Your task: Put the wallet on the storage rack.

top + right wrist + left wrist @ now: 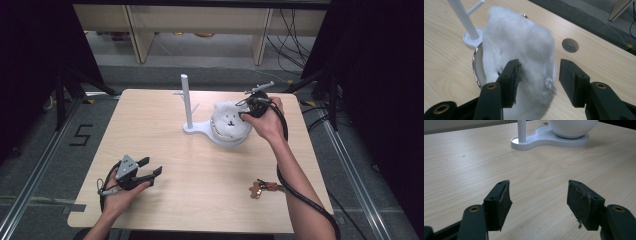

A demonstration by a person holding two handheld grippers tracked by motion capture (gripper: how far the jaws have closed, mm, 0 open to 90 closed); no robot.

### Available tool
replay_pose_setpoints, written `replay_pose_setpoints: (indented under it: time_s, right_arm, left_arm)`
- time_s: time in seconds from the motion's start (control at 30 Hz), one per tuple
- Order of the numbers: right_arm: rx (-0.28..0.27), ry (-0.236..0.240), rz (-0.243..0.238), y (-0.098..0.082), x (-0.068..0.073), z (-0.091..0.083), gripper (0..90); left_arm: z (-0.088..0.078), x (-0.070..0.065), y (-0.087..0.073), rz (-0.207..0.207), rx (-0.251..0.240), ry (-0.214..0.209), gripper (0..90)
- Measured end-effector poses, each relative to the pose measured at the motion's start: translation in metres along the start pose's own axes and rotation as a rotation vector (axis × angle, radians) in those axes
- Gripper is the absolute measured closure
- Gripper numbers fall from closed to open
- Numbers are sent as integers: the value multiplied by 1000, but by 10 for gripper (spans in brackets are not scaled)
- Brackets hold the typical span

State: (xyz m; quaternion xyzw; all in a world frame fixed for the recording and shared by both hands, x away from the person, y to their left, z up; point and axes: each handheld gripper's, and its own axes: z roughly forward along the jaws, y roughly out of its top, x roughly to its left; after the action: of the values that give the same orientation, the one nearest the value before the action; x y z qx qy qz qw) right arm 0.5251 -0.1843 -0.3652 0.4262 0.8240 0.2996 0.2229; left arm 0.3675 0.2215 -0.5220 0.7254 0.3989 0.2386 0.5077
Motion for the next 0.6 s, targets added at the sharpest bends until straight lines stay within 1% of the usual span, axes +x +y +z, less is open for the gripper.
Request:
replay_pose_setpoints:
  time_s: [0.03,0.07,0.1,0.13,0.17,0.2,0.23,0.27,0.3,0.33,0.4,0.47,0.53,0.57,0.6]
  right_arm:
    - [-20,-3,9,0,-1,-5,513]
    - [-20,-3,9,0,-1,-5,513]
    - [-39,11,24,1,-2,-9,510]
    - [-39,11,24,1,-2,-9,510]
    - [-64,27,23,-1,-6,-11,506]
    - [-64,27,23,-1,-6,-11,506]
    - [-55,35,70,-5,-5,-13,506]
    - [-49,38,81,-7,-5,-13,506]
    - [-40,62,120,-10,-5,-12,507]
    - [-34,59,139,-13,-4,-12,508]
    - [-26,63,144,-15,-5,-12,508]
    - [-20,67,162,-22,-9,-9,510]
    - [-26,65,166,-23,-10,-8,512]
    - [-26,74,181,-25,-10,-8,514]
    - [-41,89,175,-27,-13,-5,516]
  left_arm:
    - [0,0,0,0,-2,-1,346]
    - [0,0,0,0,-2,-1,346]
    - [0,0,0,0,-4,-4,346]
    - [0,0,0,0,-4,-4,346]
    - [0,0,0,0,-4,-4,346]
    - [0,0,0,0,-4,-4,346]
    - [0,0,0,1,-4,-4,346]
    - [0,0,0,1,-4,-4,346]
    - [0,0,0,2,-4,-3,346]
    - [0,0,0,1,-4,-3,346]
    - [0,0,0,2,-3,-3,346]
    - [0,0,0,1,-4,-2,346]
    - [0,0,0,1,-2,0,346]
    - [0,0,0,1,-2,0,346]
    - [0,0,0,1,-2,0,346]
